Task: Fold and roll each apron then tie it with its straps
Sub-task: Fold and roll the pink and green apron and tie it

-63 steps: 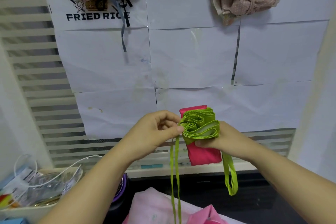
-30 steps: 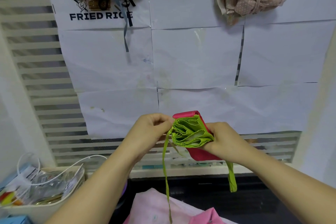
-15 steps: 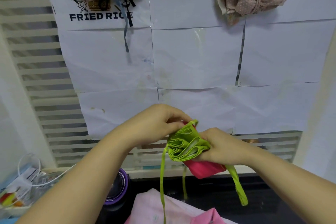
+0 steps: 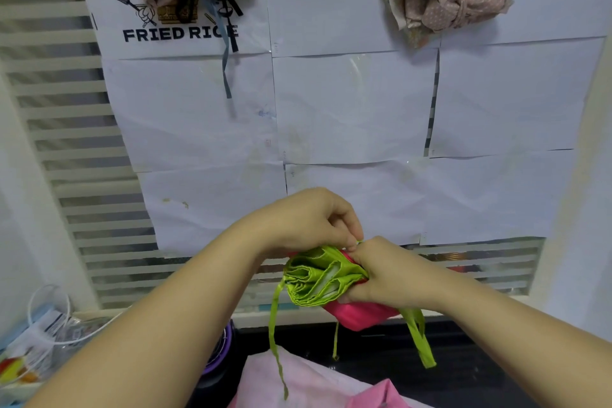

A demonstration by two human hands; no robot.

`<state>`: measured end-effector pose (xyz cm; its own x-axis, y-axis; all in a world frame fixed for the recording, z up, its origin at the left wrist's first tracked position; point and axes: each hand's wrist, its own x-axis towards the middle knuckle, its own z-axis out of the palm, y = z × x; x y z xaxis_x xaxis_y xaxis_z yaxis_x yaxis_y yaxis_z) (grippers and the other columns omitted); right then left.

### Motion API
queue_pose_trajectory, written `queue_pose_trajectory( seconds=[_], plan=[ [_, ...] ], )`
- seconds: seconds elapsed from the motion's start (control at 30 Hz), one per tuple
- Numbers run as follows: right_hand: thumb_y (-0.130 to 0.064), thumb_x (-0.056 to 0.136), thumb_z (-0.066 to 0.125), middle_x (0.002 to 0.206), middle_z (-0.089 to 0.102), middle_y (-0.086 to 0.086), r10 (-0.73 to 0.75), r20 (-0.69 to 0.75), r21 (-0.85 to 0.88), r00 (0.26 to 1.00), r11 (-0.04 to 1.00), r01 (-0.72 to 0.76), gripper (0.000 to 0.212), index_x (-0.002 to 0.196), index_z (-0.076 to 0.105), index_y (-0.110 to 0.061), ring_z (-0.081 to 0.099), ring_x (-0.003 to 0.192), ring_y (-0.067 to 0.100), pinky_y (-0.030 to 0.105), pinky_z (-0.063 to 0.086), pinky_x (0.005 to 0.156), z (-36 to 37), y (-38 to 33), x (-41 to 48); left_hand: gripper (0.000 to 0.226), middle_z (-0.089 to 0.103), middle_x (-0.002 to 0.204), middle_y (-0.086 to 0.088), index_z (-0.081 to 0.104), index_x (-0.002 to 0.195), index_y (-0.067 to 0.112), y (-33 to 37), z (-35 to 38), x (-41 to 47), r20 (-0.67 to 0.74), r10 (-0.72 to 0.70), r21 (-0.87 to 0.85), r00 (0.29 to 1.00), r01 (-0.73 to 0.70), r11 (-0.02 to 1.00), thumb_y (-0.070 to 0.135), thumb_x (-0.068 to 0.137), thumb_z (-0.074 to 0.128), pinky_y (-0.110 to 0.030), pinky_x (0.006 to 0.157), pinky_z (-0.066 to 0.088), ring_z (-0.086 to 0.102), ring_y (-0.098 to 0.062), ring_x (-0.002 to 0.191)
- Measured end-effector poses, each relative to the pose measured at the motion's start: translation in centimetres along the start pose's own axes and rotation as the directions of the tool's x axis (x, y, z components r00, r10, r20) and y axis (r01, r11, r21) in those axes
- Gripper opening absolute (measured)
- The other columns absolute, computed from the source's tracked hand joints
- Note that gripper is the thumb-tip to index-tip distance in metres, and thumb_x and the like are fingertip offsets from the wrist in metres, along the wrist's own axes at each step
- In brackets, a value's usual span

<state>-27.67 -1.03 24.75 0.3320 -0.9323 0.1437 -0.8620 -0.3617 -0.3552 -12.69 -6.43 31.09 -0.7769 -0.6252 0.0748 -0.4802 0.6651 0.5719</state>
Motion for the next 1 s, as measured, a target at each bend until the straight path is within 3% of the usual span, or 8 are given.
queue_pose_trajectory(
  seconds=[0.23,0.4,0.6,0.67,0.77,0.8,0.9,1.0],
  plan=[
    [-0.029,0.071,0.083,0.080,0.068,-0.013,0.089,-0.172,0.347,0.981,0.937,-0.024,0.045,0.102,0.050,-0.027,0.062,0.078,-0.006,0.019,0.048,0.070,0.5,-0.4,-0.5,0.010,0.071,0.082,-0.004,0.072,0.085,0.013,-1.5,-1.6,0.0,0.098,-0.054,-0.428,0.994,0.091,0.899,0.017,0.088,0.063,-0.016,0.062,0.050,0.065,-0.008,0.067],
    [-0.022,0.068,0.085,0.089,0.074,-0.001,0.150,-0.202,0.578,0.968,0.816,-0.006,0.057,0.111,0.047,-0.022,0.069,0.086,0.013,0.043,0.053,0.086,0.2,-0.4,-0.3,0.069,0.072,0.080,-0.015,0.076,0.077,0.002,-1.7,-1.9,-0.8,0.195,-0.080,-0.802,0.978,0.205,0.562,0.059,0.076,0.038,-0.027,0.068,0.058,0.070,-0.022,0.072],
    [-0.031,0.059,0.089,0.095,0.073,-0.003,0.274,-0.291,0.690,0.917,0.724,0.002,0.066,0.112,0.050,-0.025,0.070,0.086,0.010,0.042,0.055,0.085,0.7,-0.4,1.0,0.081,0.072,0.102,-0.014,0.060,0.121,0.013,-3.3,-0.3,-0.6,-0.183,-0.186,-0.960,0.965,-0.135,0.244,0.071,0.068,0.042,-0.049,0.095,0.048,0.067,-0.032,0.101],
    [-0.026,0.063,0.088,0.093,0.073,-0.002,0.325,-0.296,0.716,0.898,0.698,-0.016,0.061,0.110,0.050,-0.021,0.071,0.081,0.010,0.040,0.057,0.081,0.6,-0.2,1.3,0.070,0.067,0.119,-0.008,0.050,0.127,0.029,-3.7,1.0,-0.5,-0.345,-0.247,-0.912,0.906,-0.261,0.315,0.071,0.071,0.057,-0.046,0.090,0.051,0.066,-0.027,0.106],
    [-0.025,0.064,0.087,0.090,0.073,-0.004,0.350,-0.293,0.721,0.890,0.692,-0.034,0.060,0.111,0.051,-0.020,0.070,0.077,0.008,0.035,0.058,0.076,0.7,0.1,1.7,0.044,0.055,0.123,0.011,0.043,0.110,0.041,-4.0,3.3,-1.1,-0.659,-0.180,-0.559,0.730,-0.315,0.767,0.052,0.074,0.066,-0.023,0.081,0.052,0.062,0.000,0.099],
    [-0.025,0.064,0.086,0.088,0.073,-0.005,0.351,-0.292,0.724,0.890,0.689,-0.034,0.059,0.111,0.051,-0.019,0.070,0.077,0.007,0.032,0.058,0.074,0.8,0.0,1.7,0.039,0.054,0.123,0.012,0.043,0.107,0.037,-4.0,3.9,-1.5,-0.715,-0.124,-0.466,0.688,-0.336,0.819,0.050,0.078,0.066,-0.019,0.081,0.050,0.060,0.005,0.097],
    [-0.025,0.066,0.085,0.091,0.073,-0.009,0.326,-0.256,0.742,0.910,0.669,-0.031,0.058,0.114,0.053,-0.019,0.070,0.081,0.004,0.025,0.057,0.074,0.9,0.0,1.7,0.026,0.059,0.117,0.013,0.051,0.102,0.033,-4.6,4.3,-1.8,-0.740,-0.131,-0.510,0.660,-0.424,0.749,0.051,0.084,0.053,-0.037,0.087,0.051,0.061,-0.006,0.098],
    [-0.020,0.068,0.084,0.097,0.074,-0.007,0.293,-0.229,0.778,0.928,0.629,-0.007,0.052,0.113,0.059,-0.018,0.070,0.088,0.009,0.030,0.056,0.080,0.9,0.1,1.7,0.026,0.062,0.109,0.002,0.057,0.101,0.026,-4.6,3.7,-1.5,-0.740,-0.157,-0.542,0.654,-0.442,0.715,0.049,0.089,0.053,-0.030,0.074,0.052,0.063,-0.010,0.090]
  ],
)
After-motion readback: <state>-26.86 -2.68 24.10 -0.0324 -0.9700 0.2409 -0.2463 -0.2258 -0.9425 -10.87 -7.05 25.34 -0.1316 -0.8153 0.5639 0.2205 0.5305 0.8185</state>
